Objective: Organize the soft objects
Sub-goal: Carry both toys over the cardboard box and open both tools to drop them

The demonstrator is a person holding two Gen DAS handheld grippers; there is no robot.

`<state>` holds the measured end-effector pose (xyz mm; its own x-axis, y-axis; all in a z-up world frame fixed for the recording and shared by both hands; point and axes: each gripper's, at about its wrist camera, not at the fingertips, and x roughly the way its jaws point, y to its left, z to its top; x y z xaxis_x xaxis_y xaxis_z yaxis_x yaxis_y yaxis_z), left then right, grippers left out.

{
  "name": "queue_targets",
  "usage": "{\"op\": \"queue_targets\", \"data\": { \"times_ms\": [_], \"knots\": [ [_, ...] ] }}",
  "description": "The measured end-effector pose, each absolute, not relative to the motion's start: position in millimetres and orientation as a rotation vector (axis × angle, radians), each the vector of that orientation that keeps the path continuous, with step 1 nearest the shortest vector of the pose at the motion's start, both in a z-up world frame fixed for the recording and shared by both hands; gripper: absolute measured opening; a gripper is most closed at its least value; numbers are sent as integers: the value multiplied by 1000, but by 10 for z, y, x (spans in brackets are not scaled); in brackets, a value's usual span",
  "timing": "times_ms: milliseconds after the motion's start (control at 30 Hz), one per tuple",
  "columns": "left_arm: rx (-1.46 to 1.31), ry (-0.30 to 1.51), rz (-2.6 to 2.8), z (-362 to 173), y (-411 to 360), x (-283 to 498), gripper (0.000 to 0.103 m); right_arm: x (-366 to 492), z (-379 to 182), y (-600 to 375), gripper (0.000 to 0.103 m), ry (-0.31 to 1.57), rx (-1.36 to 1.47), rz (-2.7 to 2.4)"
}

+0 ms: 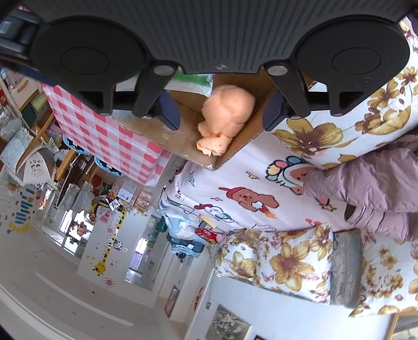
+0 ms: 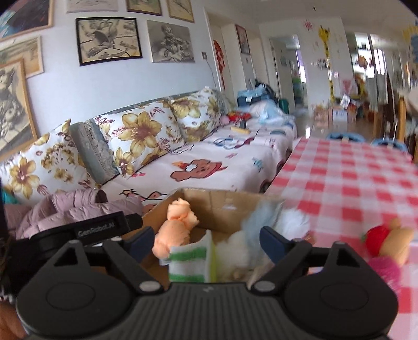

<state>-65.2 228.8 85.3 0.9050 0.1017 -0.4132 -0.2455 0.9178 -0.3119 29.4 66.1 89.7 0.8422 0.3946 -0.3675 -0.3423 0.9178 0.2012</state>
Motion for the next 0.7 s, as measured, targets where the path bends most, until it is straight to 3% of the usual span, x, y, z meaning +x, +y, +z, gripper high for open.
{"op": "queue_targets", "data": {
  "times_ms": [133,700],
  "knots": [
    [-312,375,163,862,2214,-689,98,136,927,538,92,392,99,365],
    [-224,352,93,822,2061,-692,103,-186,810,-59,102,370,216,222]
  ]
}}
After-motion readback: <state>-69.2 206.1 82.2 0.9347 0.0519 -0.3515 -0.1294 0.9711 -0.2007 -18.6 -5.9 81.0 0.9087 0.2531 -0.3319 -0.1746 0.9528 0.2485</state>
